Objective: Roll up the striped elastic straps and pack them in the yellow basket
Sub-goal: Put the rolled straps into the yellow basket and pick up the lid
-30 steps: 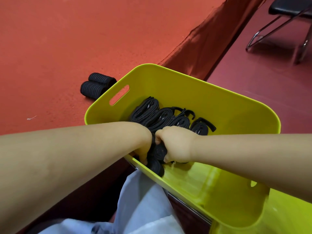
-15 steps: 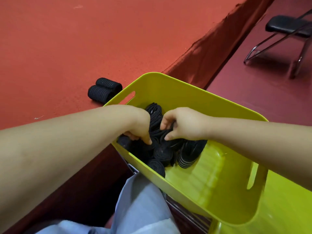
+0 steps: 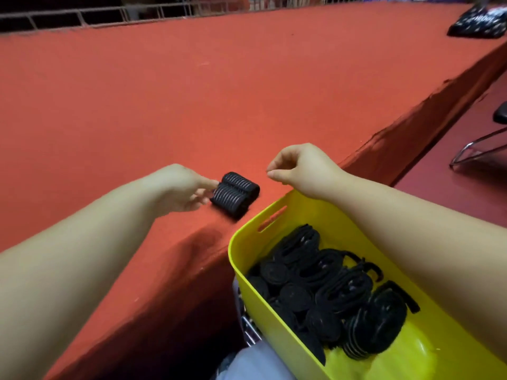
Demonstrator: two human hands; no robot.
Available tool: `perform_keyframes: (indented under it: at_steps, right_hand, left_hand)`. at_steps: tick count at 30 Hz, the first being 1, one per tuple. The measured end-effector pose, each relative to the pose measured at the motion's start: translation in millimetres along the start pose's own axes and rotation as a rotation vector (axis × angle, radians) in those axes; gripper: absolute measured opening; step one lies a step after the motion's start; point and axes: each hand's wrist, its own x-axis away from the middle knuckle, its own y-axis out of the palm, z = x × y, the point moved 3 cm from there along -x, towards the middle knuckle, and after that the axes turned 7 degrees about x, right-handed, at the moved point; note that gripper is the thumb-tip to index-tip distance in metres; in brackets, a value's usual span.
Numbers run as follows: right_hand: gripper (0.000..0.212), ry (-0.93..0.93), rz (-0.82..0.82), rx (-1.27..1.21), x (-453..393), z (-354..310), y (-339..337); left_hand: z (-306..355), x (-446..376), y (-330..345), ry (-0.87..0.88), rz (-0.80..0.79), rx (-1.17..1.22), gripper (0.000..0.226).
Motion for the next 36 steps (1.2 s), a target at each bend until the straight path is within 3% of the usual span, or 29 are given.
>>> perform_keyframes:
  at_steps: [4,8,13,18,23,26,31,36]
  right_hand:
    - [0.015,0.059,-0.108,0.157,-46,-4,31]
    - [0.034,0.172,-0.287,0.331,-85,0,57]
    - [0.041,0.421,-0.451,0.142,-115,23,94]
    - [0.020,0.574,-0.646,-0.081,-113,20,101]
    - [0.019,0.439,-0.610,-0.118,-105,5,86]
    - [0.036,0.320,-0.549,-0.153,-92,-14,74]
    - [0.044,0.046,-0.336,-0.105,-60,-46,44]
    - [0.100,-0.131,-0.240,0.027,-12,-65,2]
  left_hand:
    - [-47,-34,6,-0.223,0.005,0.203,0.019]
    - [-66,-66,24,-0.314,-0.025,0.405,0.038]
    - [-62,-96,32,-0.245,-0.009,0.449,0.044]
    - [-66,-106,30,-0.200,0.009,0.440,0.034]
    - [-68,-96,20,-0.043,-0.071,0.498,0.024]
    - [-58,-79,5,0.126,-0.065,0.415,0.044]
    - [-30,-36,-18,0.368,-0.040,0.248,0.064]
    - [-1,13,-19,0.603,-0.052,0.084,0.041]
